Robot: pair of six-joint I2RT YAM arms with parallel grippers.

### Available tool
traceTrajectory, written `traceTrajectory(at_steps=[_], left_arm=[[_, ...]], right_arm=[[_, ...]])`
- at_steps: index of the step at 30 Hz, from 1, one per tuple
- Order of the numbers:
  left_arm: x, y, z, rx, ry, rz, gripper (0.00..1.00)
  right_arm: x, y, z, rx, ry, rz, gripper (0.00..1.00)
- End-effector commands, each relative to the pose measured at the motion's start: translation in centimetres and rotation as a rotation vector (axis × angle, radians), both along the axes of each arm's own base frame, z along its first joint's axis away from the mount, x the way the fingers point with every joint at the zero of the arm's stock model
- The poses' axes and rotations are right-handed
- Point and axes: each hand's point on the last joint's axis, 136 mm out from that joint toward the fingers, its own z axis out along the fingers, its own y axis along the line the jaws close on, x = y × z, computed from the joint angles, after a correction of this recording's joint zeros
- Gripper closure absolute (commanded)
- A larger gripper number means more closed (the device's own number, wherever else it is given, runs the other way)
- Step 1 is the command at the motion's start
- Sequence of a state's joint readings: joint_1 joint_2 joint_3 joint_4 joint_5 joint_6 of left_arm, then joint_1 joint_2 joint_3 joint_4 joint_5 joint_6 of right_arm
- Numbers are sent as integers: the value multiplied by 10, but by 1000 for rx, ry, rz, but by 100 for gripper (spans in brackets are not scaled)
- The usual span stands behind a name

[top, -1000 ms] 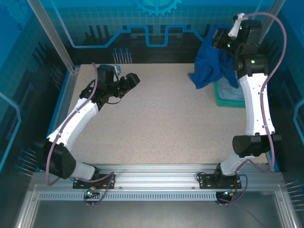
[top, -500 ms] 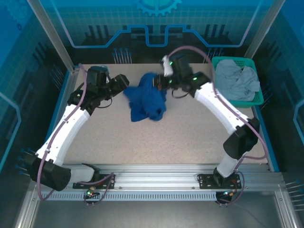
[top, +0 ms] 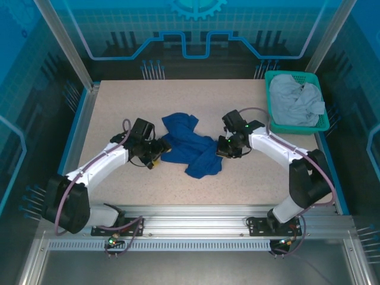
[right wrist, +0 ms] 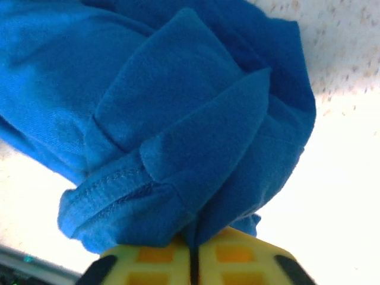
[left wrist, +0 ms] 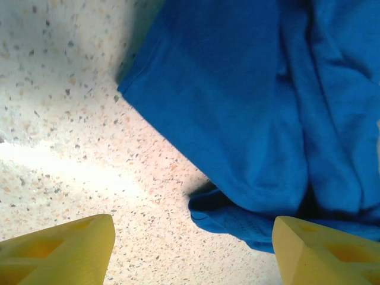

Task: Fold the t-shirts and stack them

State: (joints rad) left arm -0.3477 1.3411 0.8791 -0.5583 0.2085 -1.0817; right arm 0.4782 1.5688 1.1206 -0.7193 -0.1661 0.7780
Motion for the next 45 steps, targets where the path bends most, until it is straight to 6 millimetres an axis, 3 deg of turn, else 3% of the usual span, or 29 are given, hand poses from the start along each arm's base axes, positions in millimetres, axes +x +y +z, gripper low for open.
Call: traceTrajectory(at_steps=[1, 4, 6, 11, 15, 18, 20, 22, 24, 25, 29, 30, 33, 38, 45], left_arm=[[13, -8, 2, -68, 6, 101, 27], [24, -14, -10, -97, 22, 130, 26], [26, -15, -21, -91, 59, 148, 24], [41, -21, -49, -72, 105, 149, 27], [45, -13, -68, -3, 132, 161, 36], [55, -7, -76, 26, 93, 190, 51], [62, -5, -78, 16, 64, 214, 67], [67, -3, -76, 13, 44, 224, 78], [67, 2, -71, 34, 39, 223, 92], [67, 5, -69, 47, 35, 221, 100], [63, 24, -52, 110, 2, 228, 100], [63, 30, -48, 121, -7, 234, 100], [67, 49, -28, 148, -49, 249, 100], [89, 77, 24, 187, -164, 257, 100], [121, 112, 113, 274, -367, 280, 100]], right_arm=[[-14, -6, 26, -1, -7, 11, 69], [10, -8, 60, 1, -204, 16, 48], [32, -4, 66, 2, -255, 25, 44], [95, 47, 54, 34, -295, 194, 46], [126, 95, 30, 38, -268, 349, 44], [137, 129, 16, 66, -256, 413, 42], [139, 146, -1, 57, -234, 439, 42], [139, 158, -17, 58, -200, 435, 47], [140, 162, -31, 41, -179, 417, 58], [143, 161, -33, 28, -178, 392, 69], [155, 146, -24, -35, -220, 329, 95], [159, 141, -3, -36, -260, 308, 99], [168, 117, 31, -29, -317, 231, 100], [173, 72, 85, 19, -387, 114, 100], [153, 3, 116, 36, -373, -41, 100]])
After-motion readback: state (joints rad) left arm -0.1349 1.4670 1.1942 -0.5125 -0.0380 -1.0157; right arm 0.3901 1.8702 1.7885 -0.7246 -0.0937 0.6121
